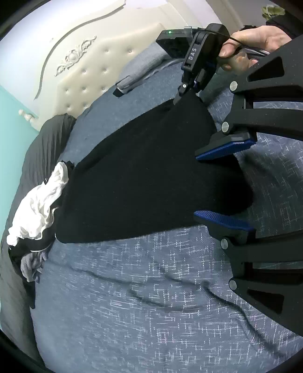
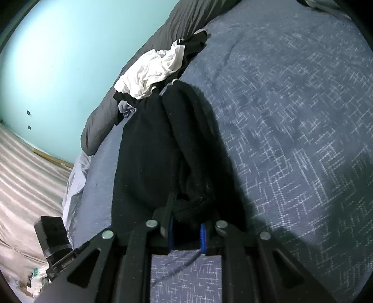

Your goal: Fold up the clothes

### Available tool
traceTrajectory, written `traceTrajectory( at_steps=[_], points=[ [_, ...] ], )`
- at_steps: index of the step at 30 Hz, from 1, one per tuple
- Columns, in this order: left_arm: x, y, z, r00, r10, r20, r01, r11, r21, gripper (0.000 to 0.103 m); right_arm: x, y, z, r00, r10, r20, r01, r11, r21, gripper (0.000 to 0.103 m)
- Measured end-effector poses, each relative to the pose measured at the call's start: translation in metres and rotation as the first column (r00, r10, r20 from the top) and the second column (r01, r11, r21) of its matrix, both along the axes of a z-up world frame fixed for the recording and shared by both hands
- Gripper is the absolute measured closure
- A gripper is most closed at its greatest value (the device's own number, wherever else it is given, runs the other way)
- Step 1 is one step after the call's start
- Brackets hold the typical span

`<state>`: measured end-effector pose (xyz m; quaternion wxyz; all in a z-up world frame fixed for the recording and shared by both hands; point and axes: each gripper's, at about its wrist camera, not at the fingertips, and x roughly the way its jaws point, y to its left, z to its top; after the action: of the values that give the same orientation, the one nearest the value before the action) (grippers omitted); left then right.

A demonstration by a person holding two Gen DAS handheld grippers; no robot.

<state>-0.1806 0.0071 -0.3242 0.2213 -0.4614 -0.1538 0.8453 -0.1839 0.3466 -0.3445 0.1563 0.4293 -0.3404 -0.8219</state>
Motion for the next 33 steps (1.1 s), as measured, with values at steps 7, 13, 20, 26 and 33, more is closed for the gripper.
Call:
traceTrajectory(
  at_steps=[7,13,20,26,33],
  points=[
    [0.000,0.004,0.000,1.000,0.007,-0.003,-0.007,1.000,-0.025,0.054,0.004,0.014,0.031,0.993,-0.097,-0.074,0.104,0.989,0.103,0.076],
    [0.000,0.004,0.000,1.000,0.010,-0.002,-0.010,1.000,-0.025,0.053,0.001,0.001,0.056,0.980,-0.012,-0.199,0.032,0.994,0.100,0.076],
    [0.001,0.005,0.001,1.000,0.013,0.000,-0.013,1.000,-0.026,0.053,-0.017,-0.032,0.036,0.988,0.119,-0.102,-0.099,0.978,0.181,0.076],
    [0.001,0.004,-0.001,1.000,0.010,0.003,-0.010,1.000,-0.022,0.052,-0.021,-0.018,0.029,0.997,0.062,-0.052,-0.051,0.982,0.183,0.074],
    [0.001,0.003,-0.001,1.000,0.012,0.008,-0.012,1.000,-0.020,0.052,-0.019,-0.036,0.024,0.986,0.164,-0.031,-0.151,0.957,0.249,0.090]
  ],
)
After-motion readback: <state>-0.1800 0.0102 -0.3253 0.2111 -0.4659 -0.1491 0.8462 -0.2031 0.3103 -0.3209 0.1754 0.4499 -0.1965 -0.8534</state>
